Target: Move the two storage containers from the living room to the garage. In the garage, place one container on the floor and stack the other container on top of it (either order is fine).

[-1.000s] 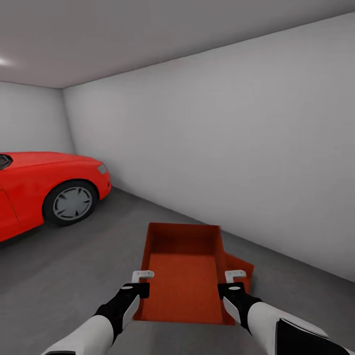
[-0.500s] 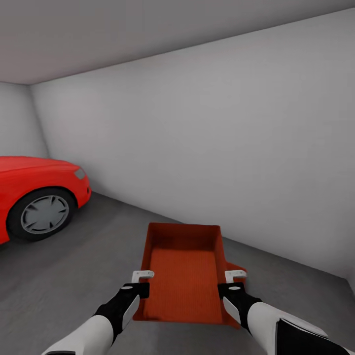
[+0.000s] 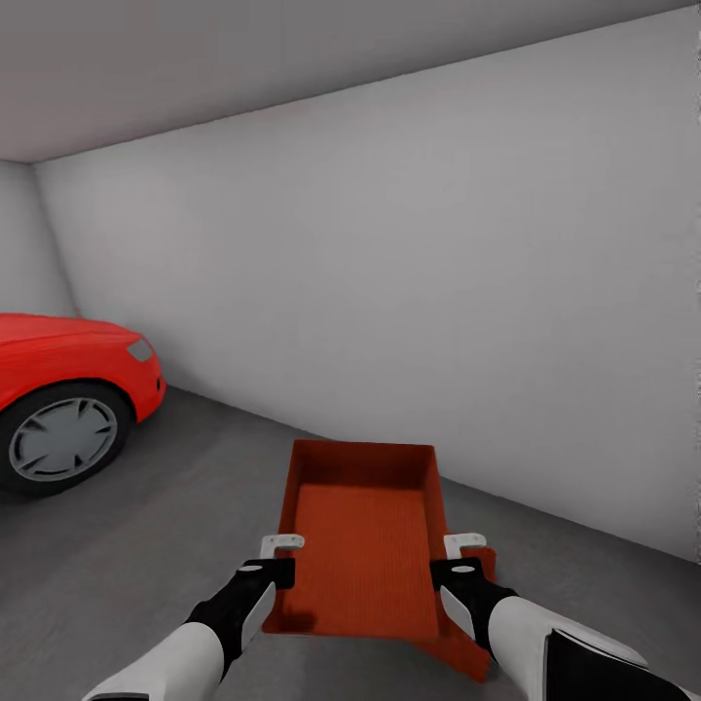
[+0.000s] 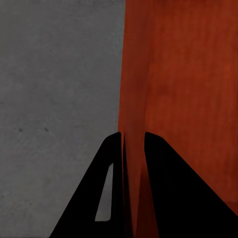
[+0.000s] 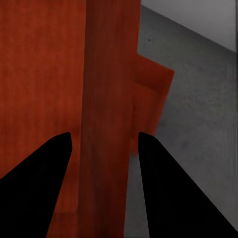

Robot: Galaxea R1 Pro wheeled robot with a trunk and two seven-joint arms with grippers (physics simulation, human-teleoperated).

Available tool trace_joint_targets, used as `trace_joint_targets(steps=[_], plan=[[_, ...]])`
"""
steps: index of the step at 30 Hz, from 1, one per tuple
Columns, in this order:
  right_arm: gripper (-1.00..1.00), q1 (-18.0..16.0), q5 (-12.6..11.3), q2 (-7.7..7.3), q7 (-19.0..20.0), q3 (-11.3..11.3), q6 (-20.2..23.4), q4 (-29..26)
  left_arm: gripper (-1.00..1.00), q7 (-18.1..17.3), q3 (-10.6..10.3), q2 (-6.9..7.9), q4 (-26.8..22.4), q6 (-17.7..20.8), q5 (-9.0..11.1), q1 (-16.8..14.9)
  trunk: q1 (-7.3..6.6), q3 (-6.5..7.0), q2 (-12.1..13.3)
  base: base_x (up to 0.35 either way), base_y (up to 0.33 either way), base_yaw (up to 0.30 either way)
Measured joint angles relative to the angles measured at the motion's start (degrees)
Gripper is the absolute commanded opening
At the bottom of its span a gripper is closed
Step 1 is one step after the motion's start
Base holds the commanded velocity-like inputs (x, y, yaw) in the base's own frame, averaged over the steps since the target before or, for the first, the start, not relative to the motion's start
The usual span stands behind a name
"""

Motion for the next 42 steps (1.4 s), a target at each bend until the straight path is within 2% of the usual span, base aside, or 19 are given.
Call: trace_joint_targets(steps=[27, 33, 42], plan=[[-1.0, -0.02, 0.39, 0.13, -0.03, -0.2, 0.03, 0.14, -1.0, 0.03, -0.29, 0.11, 0.12, -0.18, 0.49, 0.02, 0.0, 0.0, 0.0, 0.321, 0.104, -0.239], [-1.0, -0.03, 0.53, 0.1, 0.01, -0.1, 0.02, 0.18, -1.0, 0.08, -0.23, 0.05, 0.45, -0.57, 0.51, 0.01, 0.03, 0.01, 0.01, 0.071, 0.022, -0.059], [-1.0, -0.02, 0.49, 0.0, -0.05, -0.05, 0.01, 0.01, -1.0, 0.09, -0.19, 0.03, 0.46, -0.63, 0.46, 0.0, 0.03, 0.01, 0.01, 0.004, 0.001, -0.226]])
